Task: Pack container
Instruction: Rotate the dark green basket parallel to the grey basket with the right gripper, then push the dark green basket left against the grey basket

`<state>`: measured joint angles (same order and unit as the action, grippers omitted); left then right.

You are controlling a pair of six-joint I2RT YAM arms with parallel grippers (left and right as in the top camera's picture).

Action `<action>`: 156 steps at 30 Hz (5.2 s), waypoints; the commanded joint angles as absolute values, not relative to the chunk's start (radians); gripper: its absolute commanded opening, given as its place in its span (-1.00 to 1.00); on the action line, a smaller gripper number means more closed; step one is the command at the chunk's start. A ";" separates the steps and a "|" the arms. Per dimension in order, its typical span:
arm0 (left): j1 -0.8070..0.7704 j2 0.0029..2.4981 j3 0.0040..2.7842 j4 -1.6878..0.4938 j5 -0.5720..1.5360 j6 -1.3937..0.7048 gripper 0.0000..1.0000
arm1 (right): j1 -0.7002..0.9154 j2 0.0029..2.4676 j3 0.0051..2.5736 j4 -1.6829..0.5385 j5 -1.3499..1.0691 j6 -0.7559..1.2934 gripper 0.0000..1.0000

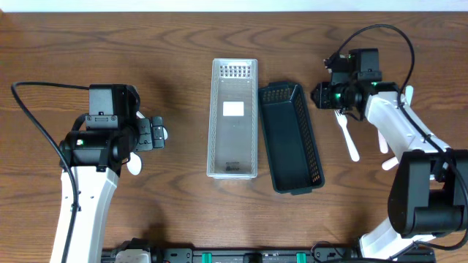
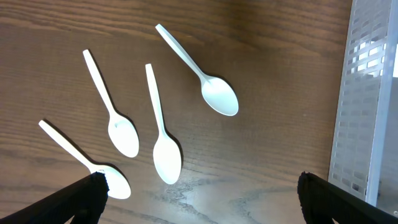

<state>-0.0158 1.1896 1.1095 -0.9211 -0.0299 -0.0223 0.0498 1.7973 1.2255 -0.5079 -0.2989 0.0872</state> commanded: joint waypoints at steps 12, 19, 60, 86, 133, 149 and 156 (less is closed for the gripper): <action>-0.016 1.195 1.123 -0.927 -0.038 -0.020 1.00 | 0.060 1.519 1.427 -1.140 -0.139 0.194 -0.91; -0.016 1.195 1.123 -0.931 -0.038 -0.020 0.99 | 0.134 1.448 1.408 -1.375 -0.139 0.270 -0.89; -0.016 1.195 1.123 -0.938 -0.037 -0.047 1.00 | 0.216 1.436 0.814 -0.853 -0.369 0.340 -0.75; -0.016 1.195 1.123 -0.938 -0.037 -0.058 0.99 | 0.624 1.208 1.110 -1.212 -0.347 0.105 -0.88; -0.016 1.195 1.123 -0.938 -0.037 -0.058 0.99 | 0.723 1.388 0.802 -0.845 -0.153 0.324 -0.70; -0.016 1.195 1.123 -0.938 -0.037 -0.058 1.00 | 0.747 1.262 0.932 -0.860 -0.159 0.289 -0.72; -0.016 1.195 1.123 -0.938 -0.037 -0.058 1.00 | 0.686 1.214 1.085 -0.894 0.264 0.404 0.18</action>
<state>-0.0158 1.1896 1.1095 -0.9356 -0.0299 -0.0521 0.7277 1.2224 1.0416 -0.8860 0.0311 0.3542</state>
